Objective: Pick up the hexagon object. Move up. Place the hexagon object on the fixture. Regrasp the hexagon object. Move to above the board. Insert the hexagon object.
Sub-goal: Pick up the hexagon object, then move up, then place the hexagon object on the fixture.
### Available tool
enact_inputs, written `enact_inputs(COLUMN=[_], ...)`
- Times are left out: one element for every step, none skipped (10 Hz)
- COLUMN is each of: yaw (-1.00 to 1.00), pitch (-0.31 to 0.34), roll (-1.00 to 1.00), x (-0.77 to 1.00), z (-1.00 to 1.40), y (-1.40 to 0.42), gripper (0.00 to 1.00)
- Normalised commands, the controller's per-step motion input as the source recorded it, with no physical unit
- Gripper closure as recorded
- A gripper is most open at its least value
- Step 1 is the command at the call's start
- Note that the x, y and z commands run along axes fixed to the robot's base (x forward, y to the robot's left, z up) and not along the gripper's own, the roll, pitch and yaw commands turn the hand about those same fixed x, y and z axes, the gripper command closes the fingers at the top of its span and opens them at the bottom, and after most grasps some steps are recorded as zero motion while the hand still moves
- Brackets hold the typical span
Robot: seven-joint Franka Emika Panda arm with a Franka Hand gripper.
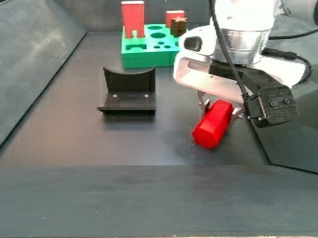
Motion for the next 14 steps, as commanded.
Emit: enact_inputs(yaw=[0.00, 0.00, 0.00, 0.00, 0.00, -0.01, -0.02, -0.02, -0.02, -0.02, 0.00, 0.00, 0.00, -0.01], pitch=[0.000, 0.000, 0.000, 0.000, 0.000, 0.029, 0.041, 0.050, 0.054, 0.064, 0.000, 0.001, 0.013, 0.028], roll=[0.00, 0.00, 0.00, 0.00, 0.00, -0.01, 0.00, 0.02, 0.04, 0.06, 0.00, 0.02, 0.02, 0.04], x=[0.00, 0.00, 0.00, 0.00, 0.00, -0.06, -0.07, -0.04, -0.03, -0.03, 0.00, 0.00, -0.01, -0.01], z=[0.00, 0.00, 0.00, 0.00, 0.83, 0.79, 0.72, 0.54, 0.46, 0.28, 1.00, 1.00, 1.00, 1.00], y=[0.00, 0.00, 0.00, 0.00, 0.00, -0.05, -0.04, -0.01, 0.00, 0.00, 0.00, 0.00, 0.00, 0.00], gripper=[1.00, 1.00, 1.00, 1.00, 1.00, 1.00, 1.00, 1.00, 1.00, 1.00, 1.00, 1.00, 1.00, 1.00])
